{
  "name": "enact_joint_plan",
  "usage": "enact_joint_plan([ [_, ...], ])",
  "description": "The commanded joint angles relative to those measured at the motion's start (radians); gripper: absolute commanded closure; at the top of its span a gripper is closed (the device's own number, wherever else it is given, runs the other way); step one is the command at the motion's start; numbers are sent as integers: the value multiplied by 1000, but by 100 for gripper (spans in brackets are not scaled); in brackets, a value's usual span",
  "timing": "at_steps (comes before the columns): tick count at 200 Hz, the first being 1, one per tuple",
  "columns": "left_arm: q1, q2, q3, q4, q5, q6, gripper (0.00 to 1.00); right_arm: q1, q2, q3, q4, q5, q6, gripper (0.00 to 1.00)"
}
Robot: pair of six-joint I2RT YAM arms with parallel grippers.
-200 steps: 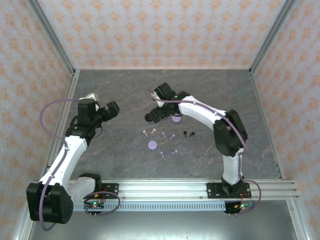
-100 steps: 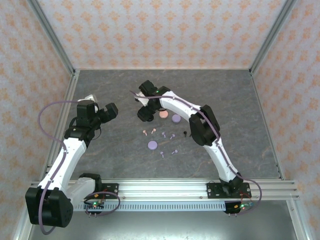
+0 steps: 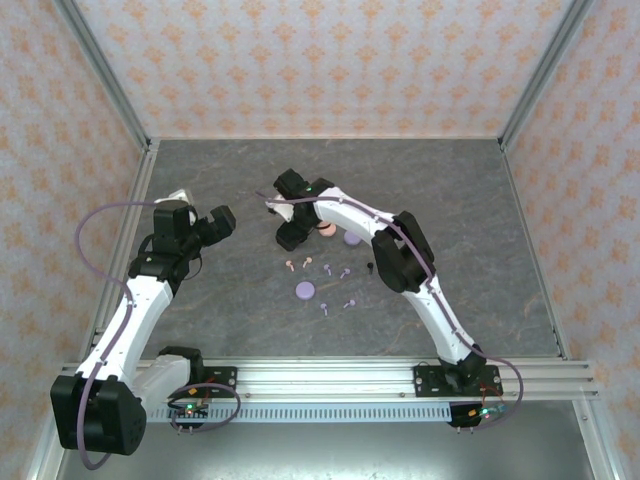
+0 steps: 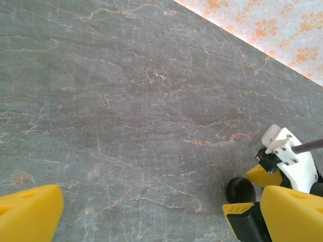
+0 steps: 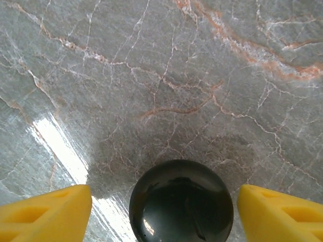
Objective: Insert the wireless bluetooth earbuds into the charging case
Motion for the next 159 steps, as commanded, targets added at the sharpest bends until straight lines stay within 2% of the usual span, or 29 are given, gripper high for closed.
enact_joint_plan([
  [1,-10,-12,21,-22,-11,9,0,7,5,-21,-39,52,-22,25],
  [77,-10,-17,25,-34,-17,13,0,7,5,-43,-49,97,-44,36],
  [104,-10,-18,25,-35,-19,17,0,7,2,-51,-37,103,-44,44],
  [127,-10,-22,27,-39,-17,21,0,7,-22,-69,-3,108,-42,52],
  [159,-10,-40,29,-46,-9,31,0,7,-107,-134,95,118,-38,57],
])
